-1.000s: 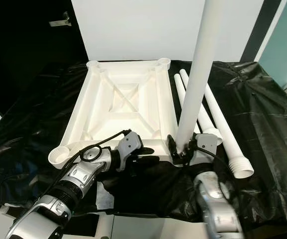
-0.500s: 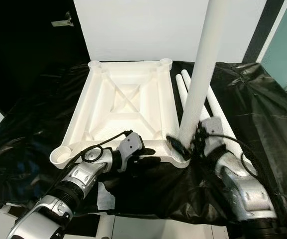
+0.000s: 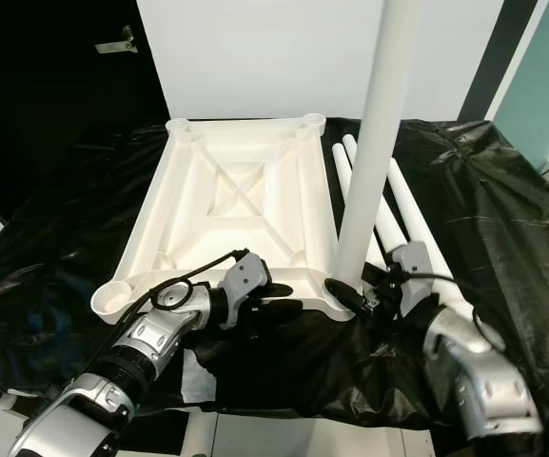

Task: Building children table

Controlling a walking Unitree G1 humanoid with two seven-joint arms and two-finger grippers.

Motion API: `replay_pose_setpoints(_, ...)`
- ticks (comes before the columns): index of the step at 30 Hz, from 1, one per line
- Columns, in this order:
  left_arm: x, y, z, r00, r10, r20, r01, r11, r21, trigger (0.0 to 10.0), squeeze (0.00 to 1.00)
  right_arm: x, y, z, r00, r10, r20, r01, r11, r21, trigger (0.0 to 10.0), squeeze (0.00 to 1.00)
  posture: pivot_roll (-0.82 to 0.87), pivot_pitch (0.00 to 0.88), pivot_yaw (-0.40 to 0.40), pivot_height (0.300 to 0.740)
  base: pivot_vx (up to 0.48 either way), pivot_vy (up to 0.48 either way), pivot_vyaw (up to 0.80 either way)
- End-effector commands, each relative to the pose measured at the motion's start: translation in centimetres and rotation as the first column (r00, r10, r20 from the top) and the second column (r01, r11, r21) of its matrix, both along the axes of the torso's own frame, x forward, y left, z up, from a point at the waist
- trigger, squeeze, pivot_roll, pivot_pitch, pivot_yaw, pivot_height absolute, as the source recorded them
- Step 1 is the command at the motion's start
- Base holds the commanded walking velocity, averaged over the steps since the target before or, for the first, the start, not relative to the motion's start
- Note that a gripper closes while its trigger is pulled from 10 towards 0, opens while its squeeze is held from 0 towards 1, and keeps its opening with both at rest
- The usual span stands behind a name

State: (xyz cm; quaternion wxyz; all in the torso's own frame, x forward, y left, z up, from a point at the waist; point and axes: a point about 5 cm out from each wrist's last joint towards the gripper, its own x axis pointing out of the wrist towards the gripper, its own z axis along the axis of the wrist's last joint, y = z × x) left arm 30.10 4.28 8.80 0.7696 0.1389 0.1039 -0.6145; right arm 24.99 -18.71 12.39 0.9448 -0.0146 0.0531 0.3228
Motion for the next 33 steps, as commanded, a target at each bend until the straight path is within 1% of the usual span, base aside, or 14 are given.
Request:
replay_pose_setpoints(1,-1.4,0.5,-2.7,0.992,-0.044,-0.122,0.055,0.994,0.092,10.0,0.0,-0.9,2.7,-1.5,0.996,0.05,-0.074,-0.044,0.995,0.084,0.0,0.0,-0.08,0.0,0.019,0.74,0.0,0.0,0.0)
replay_pose_setpoints(3,-1.4,0.5,-2.7,0.992,-0.044,-0.122,0.055,0.994,0.092,10.0,0.0,-0.9,2.7,-1.5,0.996,0.05,-0.074,-0.044,0.995,0.084,0.0,0.0,-0.08,0.0,0.019,0.74,0.0,0.0,0.0)
replay_pose_setpoints(5,-1.4,0.5,-2.8,0.991,-0.044,-0.123,0.056,0.994,0.094,10.0,0.0,-0.9,3.8,-3.2,0.97,-0.207,-0.127,0.223,0.967,0.126,0.0,0.0,-0.08,0.0,0.017,0.74,0.0,0.0,0.0)
replay_pose_setpoints(7,-1.4,0.5,-2.8,0.991,-0.044,-0.123,0.056,0.994,0.094,10.0,0.0,-0.9,3.8,-3.2,0.97,-0.207,-0.127,0.223,0.967,0.126,0.0,0.0,-0.08,0.0,0.017,0.74,0.0,0.0,0.0)
replay_pose_setpoints(9,-1.5,0.6,-2.8,0.991,-0.047,-0.125,0.059,0.994,0.096,10.0,0.0,-0.7,4.1,-3.7,0.907,-0.397,-0.139,0.415,0.898,0.145,0.0,0.0,-0.07,0.007,0.032,0.74,0.0,0.0,0.0)
replay_pose_setpoints(13,-1.5,0.8,-2.9,0.991,-0.057,-0.122,0.071,0.992,0.109,10.0,0.0,-0.1,2.5,-3.2,0.813,-0.576,-0.079,0.582,0.802,0.138,0.0,0.0,-0.07,0.007,0.034,0.74,0.0,0.0,0.0)
replay_pose_setpoints(19,-1.5,0.8,-2.8,0.991,-0.05,-0.123,0.063,0.993,0.104,10.0,0.0,-0.3,3.7,-2.0,0.815,-0.58,-0.013,0.572,0.799,0.185,0.0,0.0,-0.07,0.008,0.041,0.74,0.0,0.0,0.0)
replay_pose_setpoints(20,-1.6,0.9,-3.0,0.99,-0.056,-0.126,0.07,0.992,0.109,10.0,0.0,-0.3,3.8,-1.9,0.819,-0.574,0.004,0.565,0.807,0.169,9.8,0.0,-0.06,0.007,0.039,0.74,0.0,0.0,0.0)
replay_pose_setpoints(23,-1.8,1.0,-3.2,0.989,-0.064,-0.13,0.079,0.99,0.118,10.0,0.0,-0.2,3.8,-1.8,0.823,-0.568,0.031,0.558,0.817,0.145,10.0,0.0,-0.06,0.007,0.039,0.74,0.0,0.0,0.0)
replay_pose_setpoints(24,-1.8,1.2,-3.3,0.99,-0.061,-0.129,0.077,0.99,0.122,10.0,0.0,-0.1,3.6,-1.7,0.836,-0.547,0.049,0.537,0.832,0.141,10.0,1.0,-0.06,0.001,0.036,0.74,0.0,0.0,0.0)
replay_pose_setpoints(29,-1.7,1.3,-3.2,0.99,-0.057,-0.128,0.073,0.989,0.127,10.0,0.0,0.5,2.5,-1.2,0.859,-0.502,0.095,0.491,0.863,0.124,10.0,1.0,-0.07,0.0,0.04,0.74,0.0,0.0,0.0)
replay_pose_setpoints(30,-1.7,1.3,-3.2,0.99,-0.062,-0.127,0.078,0.989,0.129,10.0,0.0,0.9,1.6,-0.7,0.856,-0.497,0.14,0.487,0.868,0.1,10.0,0.16,-0.07,0.0,0.038,0.74,0.0,0.0,0.0)
replay_pose_setpoints(32,-1.7,1.2,-3.2,0.99,-0.065,-0.126,0.081,0.988,0.131,10.0,0.0,1.2,1.0,-0.2,0.853,-0.493,0.172,0.486,0.87,0.084,10.0,0.16,-0.07,0.0,0.038,0.74,0.0,0.0,0.0)
replay_pose_setpoints(33,-1.7,1.2,-3.2,0.99,-0.067,-0.125,0.083,0.988,0.132,10.0,0.0,1.4,0.7,0.0,0.849,-0.493,0.191,0.488,0.87,0.074,10.0,0.0,-0.07,0.0,0.038,0.74,0.0,0.0,0.0)
